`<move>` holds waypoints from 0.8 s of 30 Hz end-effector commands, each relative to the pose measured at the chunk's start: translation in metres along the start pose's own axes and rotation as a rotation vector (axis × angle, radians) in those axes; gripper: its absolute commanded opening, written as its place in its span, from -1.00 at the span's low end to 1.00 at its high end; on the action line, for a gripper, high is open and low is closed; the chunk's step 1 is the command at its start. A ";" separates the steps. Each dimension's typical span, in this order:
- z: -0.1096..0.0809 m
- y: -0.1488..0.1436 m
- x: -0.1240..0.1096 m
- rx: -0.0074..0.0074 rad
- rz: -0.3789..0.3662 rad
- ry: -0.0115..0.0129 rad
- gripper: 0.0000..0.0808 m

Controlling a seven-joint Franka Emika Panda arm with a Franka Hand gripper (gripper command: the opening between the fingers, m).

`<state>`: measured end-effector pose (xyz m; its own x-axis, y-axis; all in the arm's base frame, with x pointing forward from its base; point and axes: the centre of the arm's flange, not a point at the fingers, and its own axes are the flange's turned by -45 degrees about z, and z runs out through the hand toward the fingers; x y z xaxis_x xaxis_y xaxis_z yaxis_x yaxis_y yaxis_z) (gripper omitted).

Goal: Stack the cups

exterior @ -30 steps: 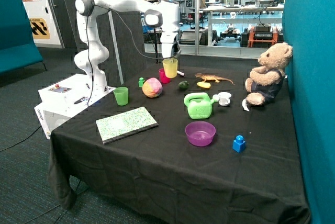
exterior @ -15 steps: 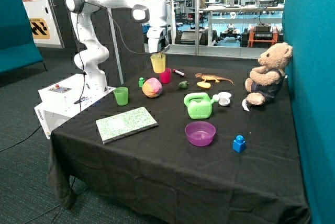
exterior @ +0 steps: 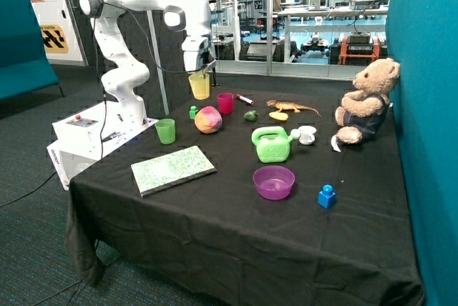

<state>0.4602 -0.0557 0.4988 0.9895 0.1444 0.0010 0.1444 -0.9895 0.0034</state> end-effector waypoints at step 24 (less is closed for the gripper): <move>0.028 0.058 -0.096 0.0033 0.058 -0.0011 -1.00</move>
<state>0.3943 -0.1056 0.4839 0.9944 0.1054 -0.0054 0.1053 -0.9944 -0.0012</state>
